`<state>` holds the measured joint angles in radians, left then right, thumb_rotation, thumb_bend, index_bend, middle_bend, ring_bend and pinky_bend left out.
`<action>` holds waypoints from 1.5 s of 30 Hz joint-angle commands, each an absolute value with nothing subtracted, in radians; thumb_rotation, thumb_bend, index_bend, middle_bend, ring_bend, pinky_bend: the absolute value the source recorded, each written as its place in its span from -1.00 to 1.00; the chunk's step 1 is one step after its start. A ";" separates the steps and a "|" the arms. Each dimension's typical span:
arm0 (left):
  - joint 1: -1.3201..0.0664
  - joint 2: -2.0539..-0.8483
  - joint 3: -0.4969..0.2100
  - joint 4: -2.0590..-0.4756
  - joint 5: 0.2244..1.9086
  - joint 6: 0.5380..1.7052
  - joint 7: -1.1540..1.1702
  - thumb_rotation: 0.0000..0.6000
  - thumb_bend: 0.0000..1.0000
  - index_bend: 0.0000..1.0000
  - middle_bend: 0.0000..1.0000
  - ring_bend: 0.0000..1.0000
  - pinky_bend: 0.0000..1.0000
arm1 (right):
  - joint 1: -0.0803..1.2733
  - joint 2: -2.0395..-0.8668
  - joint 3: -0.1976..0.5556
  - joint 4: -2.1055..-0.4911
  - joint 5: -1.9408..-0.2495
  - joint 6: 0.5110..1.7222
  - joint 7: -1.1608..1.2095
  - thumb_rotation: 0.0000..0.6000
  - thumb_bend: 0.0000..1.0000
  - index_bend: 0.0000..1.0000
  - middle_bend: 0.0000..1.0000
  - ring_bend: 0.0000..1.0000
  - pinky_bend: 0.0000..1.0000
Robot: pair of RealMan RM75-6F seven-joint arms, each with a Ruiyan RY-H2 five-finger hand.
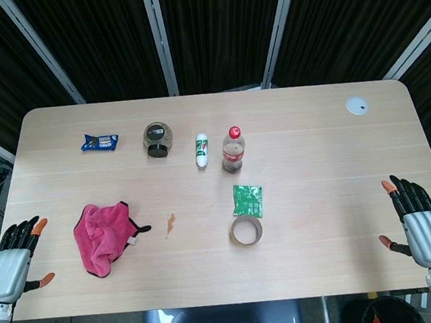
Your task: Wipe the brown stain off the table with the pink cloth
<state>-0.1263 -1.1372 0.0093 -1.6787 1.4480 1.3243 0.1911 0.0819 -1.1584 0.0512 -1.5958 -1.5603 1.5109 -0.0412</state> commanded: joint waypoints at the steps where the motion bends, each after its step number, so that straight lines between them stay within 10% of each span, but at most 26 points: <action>1: -0.165 -1.181 -0.007 -1.711 1.385 1.263 0.304 1.00 -0.99 -1.00 -1.00 -1.00 -1.00 | 0.082 -1.158 0.051 -1.596 -1.561 1.511 -0.042 1.00 -0.98 -0.98 -1.00 -1.00 -0.84; 25: -0.350 -1.551 -0.128 -1.586 0.994 1.141 0.699 1.00 -0.97 -1.00 -1.00 -1.00 -1.00 | 0.086 -1.152 0.048 -1.608 -1.552 1.491 -0.010 1.00 -0.98 -0.98 -1.00 -1.00 -0.84; 45: -0.441 -1.589 -0.190 -1.442 0.807 1.117 0.745 1.00 -0.96 -0.81 -1.00 -1.00 -0.90 | 0.094 -1.155 0.054 -1.615 -1.528 1.469 -0.004 1.00 -0.98 -0.95 -1.00 -1.00 -0.84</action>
<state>-0.4331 -1.5844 -0.1827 -1.4525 0.8236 1.1216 0.7432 0.0937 -1.1546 0.0541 -1.6148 -1.5278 1.4690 -0.0041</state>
